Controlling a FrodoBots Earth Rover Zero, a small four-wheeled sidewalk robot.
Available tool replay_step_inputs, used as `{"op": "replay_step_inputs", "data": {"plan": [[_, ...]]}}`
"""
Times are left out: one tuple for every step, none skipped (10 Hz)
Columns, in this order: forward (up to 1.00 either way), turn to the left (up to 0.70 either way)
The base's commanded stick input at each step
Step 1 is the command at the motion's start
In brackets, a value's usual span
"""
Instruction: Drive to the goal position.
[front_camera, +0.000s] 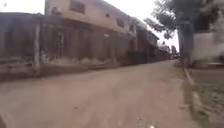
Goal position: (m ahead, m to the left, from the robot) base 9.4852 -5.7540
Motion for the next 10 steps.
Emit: {"op": "replay_step_inputs", "data": {"plan": [[1.0, -0.27], [1.0, -0.27], [1.0, -0.27], [1.0, -0.27], [1.0, 0.0], [1.0, 0.0], [1.0, 0.0], [1.0, 0.0], [1.0, 0.0], [1.0, 0.0]]}}
